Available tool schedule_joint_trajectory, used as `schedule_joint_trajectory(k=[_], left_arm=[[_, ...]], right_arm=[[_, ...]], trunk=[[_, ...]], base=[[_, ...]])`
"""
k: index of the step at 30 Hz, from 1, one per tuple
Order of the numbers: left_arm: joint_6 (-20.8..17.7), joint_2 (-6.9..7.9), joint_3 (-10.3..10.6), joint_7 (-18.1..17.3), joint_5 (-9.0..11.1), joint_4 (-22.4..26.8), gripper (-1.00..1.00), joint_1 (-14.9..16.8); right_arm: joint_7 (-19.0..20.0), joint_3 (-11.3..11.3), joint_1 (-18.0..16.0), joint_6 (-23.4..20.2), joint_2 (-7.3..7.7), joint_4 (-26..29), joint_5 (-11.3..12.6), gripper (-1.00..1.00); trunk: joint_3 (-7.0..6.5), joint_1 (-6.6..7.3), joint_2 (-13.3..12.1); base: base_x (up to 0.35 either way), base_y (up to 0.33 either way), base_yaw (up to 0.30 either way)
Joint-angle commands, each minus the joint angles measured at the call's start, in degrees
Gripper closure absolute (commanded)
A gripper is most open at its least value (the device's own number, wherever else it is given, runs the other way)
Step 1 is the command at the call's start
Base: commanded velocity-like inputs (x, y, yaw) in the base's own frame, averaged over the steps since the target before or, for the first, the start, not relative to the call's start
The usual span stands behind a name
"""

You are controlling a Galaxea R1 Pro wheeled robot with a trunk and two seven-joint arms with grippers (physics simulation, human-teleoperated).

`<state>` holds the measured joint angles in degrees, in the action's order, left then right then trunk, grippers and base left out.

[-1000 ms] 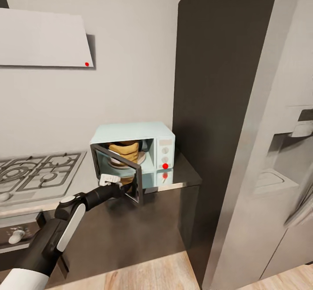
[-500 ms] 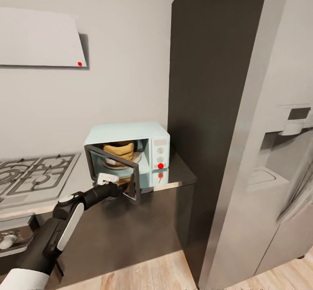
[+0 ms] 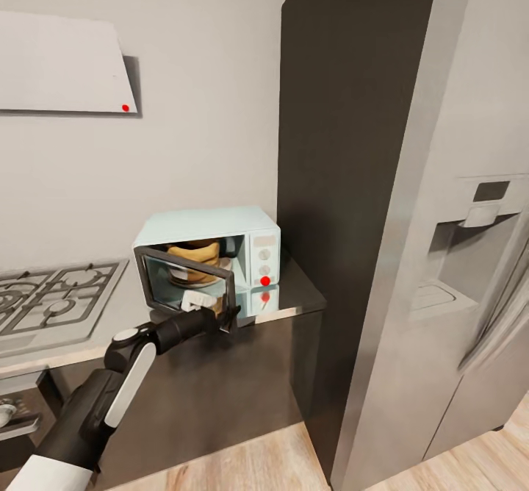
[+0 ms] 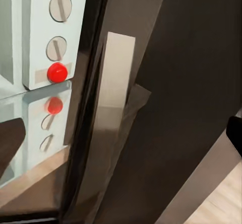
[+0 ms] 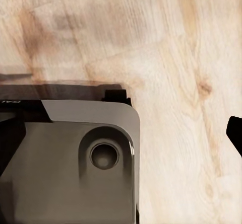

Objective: In the kitchen, take the popcorn bag from the countertop, put it into the microwave, and heat it until the popcorn is cooked so the cooked popcorn ends up inside the bag.

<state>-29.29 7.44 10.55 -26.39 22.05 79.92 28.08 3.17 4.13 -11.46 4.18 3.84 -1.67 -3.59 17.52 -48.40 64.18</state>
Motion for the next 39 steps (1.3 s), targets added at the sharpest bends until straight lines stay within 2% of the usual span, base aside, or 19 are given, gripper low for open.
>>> schedule_joint_trajectory(k=[1,6,9,12,23,29,39], left_arm=[[-0.54,0.03,0.02,0.11,0.54,0.14,-1.0,0.05],[-0.59,0.03,0.05,0.89,0.39,0.77,-1.0,0.05],[-0.44,-0.01,0.07,5.43,0.65,0.42,-1.0,0.05],[-0.35,-0.05,0.08,6.49,0.84,0.14,-1.0,0.05],[-0.24,-0.06,0.17,6.71,0.81,0.06,-1.0,0.05],[-0.24,-0.06,1.81,6.73,0.8,0.06,-1.0,0.05],[-0.08,-0.06,2.02,6.72,0.87,0.06,-1.0,0.05]], right_arm=[[0.17,0.44,-0.07,0.33,0.03,-0.18,-0.38,-1.0],[0.17,0.44,-0.11,0.31,0.03,-0.18,-0.43,-1.0],[0.17,0.44,-0.1,0.32,0.03,-0.18,-0.44,-1.0],[0.17,0.43,-0.06,0.31,0.03,-0.18,-0.43,-1.0],[0.17,0.39,-0.09,0.3,0.03,-0.18,-0.45,-1.0],[0.17,0.39,-0.11,0.32,0.03,-0.18,-0.45,-1.0],[0.17,0.4,-0.07,0.31,0.03,-0.18,-0.45,-1.0]], trunk=[[0.07,0.0,0.05],[0.07,0.0,0.05],[0.07,0.0,0.05],[0.07,0.0,0.05],[0.07,0.0,0.05],[0.07,0.0,0.05],[0.07,0.0,0.05]], base=[[0.0,0.0,0.0],[0.0,0.0,0.0],[0.0,0.0,0.0],[0.052,0.0,0.0],[0.272,0.0,0.0],[0.292,0.0,0.0],[0.292,0.0,0.0]])
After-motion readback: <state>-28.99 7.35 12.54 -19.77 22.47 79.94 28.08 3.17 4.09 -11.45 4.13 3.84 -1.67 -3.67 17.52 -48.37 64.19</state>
